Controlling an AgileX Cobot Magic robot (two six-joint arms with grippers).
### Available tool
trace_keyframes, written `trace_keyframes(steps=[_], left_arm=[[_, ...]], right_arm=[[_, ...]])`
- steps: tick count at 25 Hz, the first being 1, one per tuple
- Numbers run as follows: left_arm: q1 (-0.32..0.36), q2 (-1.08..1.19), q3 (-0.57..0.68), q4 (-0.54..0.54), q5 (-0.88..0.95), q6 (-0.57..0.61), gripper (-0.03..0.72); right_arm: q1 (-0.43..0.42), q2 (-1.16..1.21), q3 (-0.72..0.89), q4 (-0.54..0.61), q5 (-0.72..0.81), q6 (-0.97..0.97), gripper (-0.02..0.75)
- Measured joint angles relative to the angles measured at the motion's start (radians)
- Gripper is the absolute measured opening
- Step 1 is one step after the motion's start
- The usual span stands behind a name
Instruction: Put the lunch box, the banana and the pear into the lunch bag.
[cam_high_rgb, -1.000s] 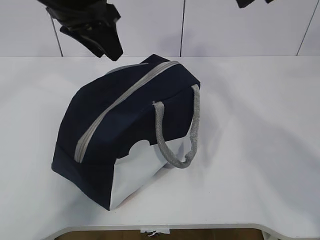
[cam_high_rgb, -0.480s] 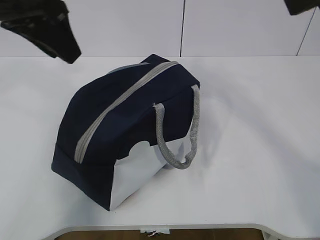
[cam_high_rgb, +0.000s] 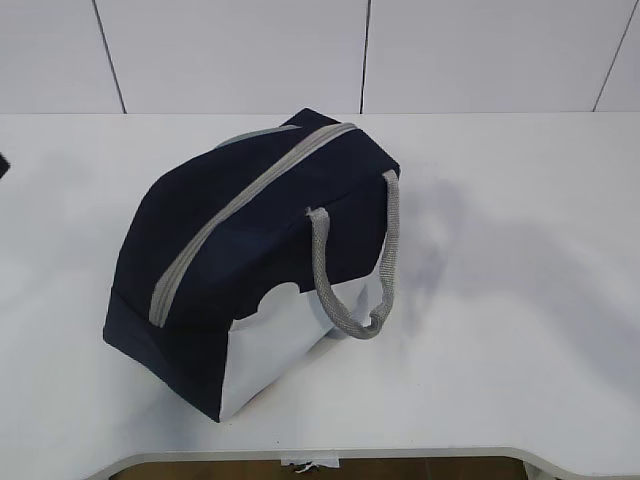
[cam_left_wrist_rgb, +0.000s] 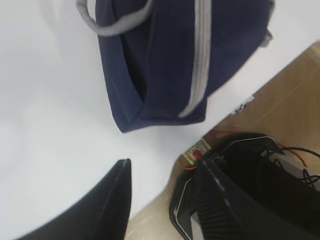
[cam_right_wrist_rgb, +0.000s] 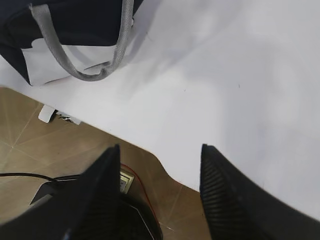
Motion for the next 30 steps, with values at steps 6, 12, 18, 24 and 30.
trace_keyframes(steps=[6, 12, 18, 24, 30], left_arm=[[0.000, -0.198, 0.158, -0.020, 0.002, -0.006, 0.309], [0.000, -0.404, 0.317, -0.020, 0.002, -0.006, 0.262], [0.000, -0.624, 0.469, -0.020, -0.037, -0.007, 0.245], [0.000, -0.878, 0.612, -0.012, -0.032, -0.009, 0.244], [0.000, -1.128, 0.677, -0.007, -0.014, -0.009, 0.244]], right_arm=[[0.000, -0.221, 0.128, 0.000, 0.005, 0.000, 0.403], [0.000, -0.395, 0.221, 0.001, 0.008, 0.000, 0.403], [0.000, -0.535, 0.343, 0.001, 0.002, -0.002, 0.402], [0.000, -0.697, 0.486, 0.001, -0.027, -0.002, 0.403], [0.000, -0.827, 0.552, -0.003, -0.066, -0.002, 0.403]])
